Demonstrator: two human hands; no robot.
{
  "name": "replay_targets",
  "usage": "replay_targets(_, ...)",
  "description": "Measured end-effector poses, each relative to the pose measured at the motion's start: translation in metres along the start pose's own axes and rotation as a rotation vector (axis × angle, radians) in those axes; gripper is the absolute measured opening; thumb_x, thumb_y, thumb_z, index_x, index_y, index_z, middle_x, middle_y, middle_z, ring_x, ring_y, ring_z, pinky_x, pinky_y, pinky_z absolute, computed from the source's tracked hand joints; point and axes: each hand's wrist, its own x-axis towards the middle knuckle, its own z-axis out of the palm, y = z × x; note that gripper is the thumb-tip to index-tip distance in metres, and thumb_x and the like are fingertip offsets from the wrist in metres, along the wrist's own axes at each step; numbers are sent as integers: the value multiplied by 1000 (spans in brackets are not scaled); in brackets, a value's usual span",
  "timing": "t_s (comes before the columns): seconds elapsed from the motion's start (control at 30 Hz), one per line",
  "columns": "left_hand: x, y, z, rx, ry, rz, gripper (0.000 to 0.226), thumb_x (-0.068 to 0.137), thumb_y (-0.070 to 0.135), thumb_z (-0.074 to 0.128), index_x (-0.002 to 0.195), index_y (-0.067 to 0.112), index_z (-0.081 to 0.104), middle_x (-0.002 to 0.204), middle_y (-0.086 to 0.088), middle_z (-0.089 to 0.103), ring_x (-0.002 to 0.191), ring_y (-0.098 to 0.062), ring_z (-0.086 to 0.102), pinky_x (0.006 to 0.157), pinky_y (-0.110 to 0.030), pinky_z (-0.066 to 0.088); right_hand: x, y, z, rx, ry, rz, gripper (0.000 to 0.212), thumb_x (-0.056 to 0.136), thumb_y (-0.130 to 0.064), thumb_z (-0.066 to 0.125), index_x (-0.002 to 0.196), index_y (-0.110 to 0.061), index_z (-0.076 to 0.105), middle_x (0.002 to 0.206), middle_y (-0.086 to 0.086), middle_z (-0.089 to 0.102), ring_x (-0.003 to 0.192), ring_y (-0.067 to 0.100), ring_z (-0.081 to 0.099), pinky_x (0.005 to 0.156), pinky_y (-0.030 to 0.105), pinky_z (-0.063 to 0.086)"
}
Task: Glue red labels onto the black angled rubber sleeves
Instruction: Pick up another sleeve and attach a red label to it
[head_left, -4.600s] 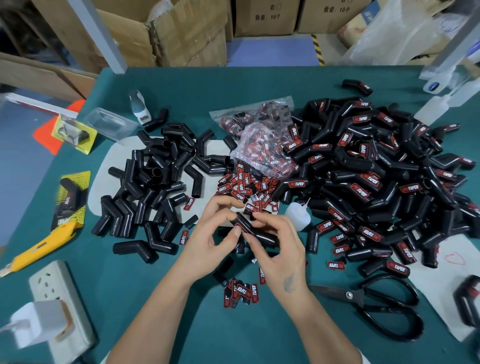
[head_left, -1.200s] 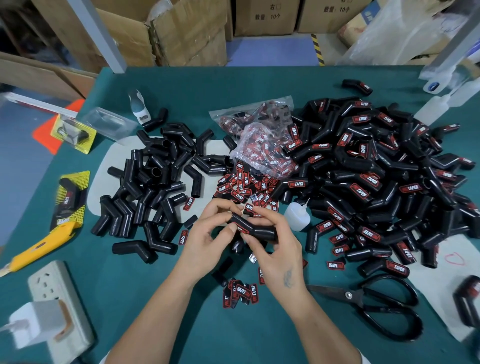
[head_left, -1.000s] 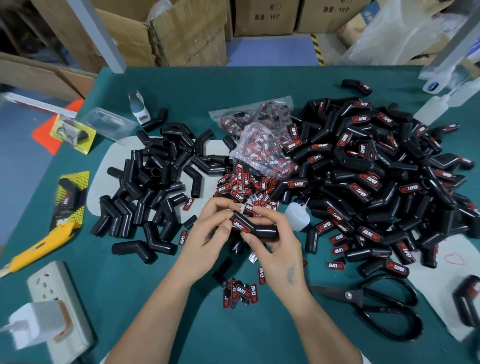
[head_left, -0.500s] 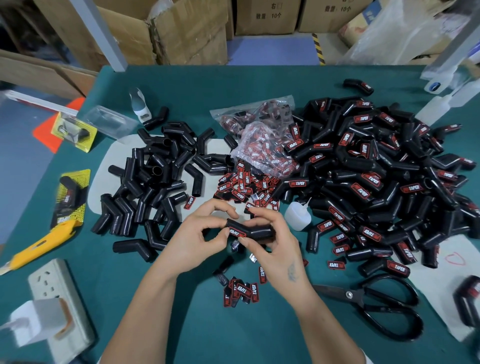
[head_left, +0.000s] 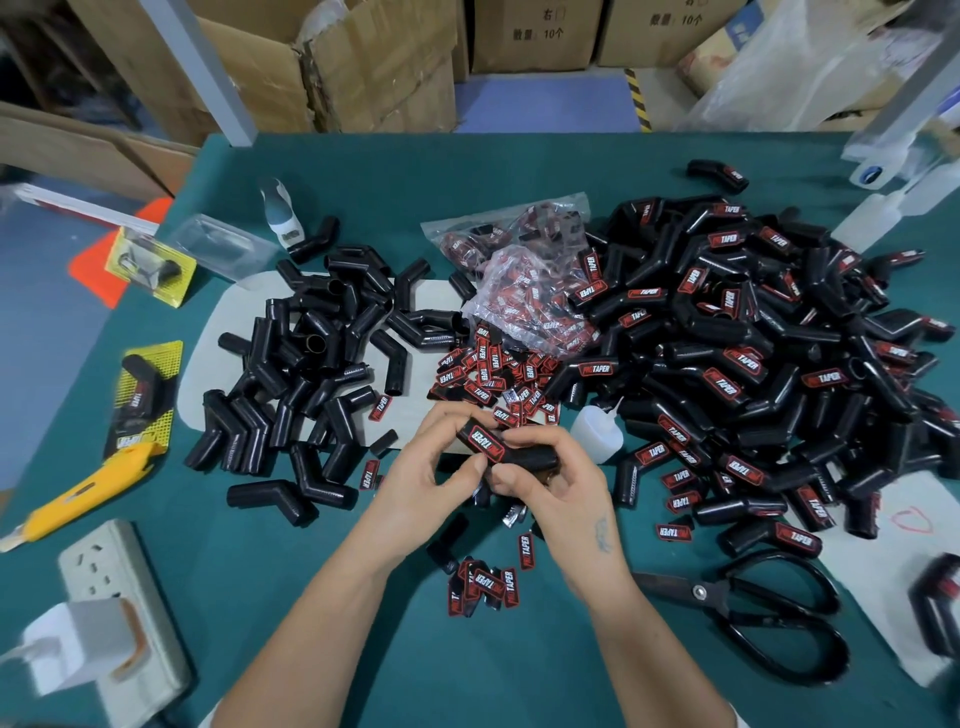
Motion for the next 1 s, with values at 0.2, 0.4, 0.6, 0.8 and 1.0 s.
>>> replay_targets(0.2,-1,2,1,-61,-8,-36,30,95,4,51,124,4,59,123,-3,61,120,-15,58,103,-30,46,0,6,-3,-39,-62,18,33,94,-37,77,124,-23,72,119,11,75,109,42,70,101,65,53)
replay_targets(0.4,-1,-2,4,-102,19,-65,29,92,19,57,120,13,59,121,0,63,121,-19,58,101,-35,50,1,10,-2,-53,-58,16,31,95,-33,75,124,-24,73,122,11,74,111,41,70,100,67,52)
replay_targets(0.6,1,-5,1,-60,25,-22,20,92,19,56,111,17,61,121,-5,60,126,-26,58,109,-37,47,1,12,-2,-53,-66,2,31,97,-34,75,126,-22,72,125,11,74,115,41,68,103,67,50)
replay_targets(0.8,3,-4,-5,41,56,57,24,93,22,51,107,11,66,118,1,60,124,-25,57,110,-32,43,1,12,-2,-73,-80,0,33,97,-37,76,127,-23,71,126,9,73,118,35,68,105,66,49)
replay_targets(1.0,4,-2,-7,93,93,69,27,99,10,45,97,-1,70,117,-3,61,115,-18,59,104,-28,44,0,8,-1,-79,-70,-14,26,99,-32,73,125,-27,71,125,7,74,110,30,72,103,62,53)
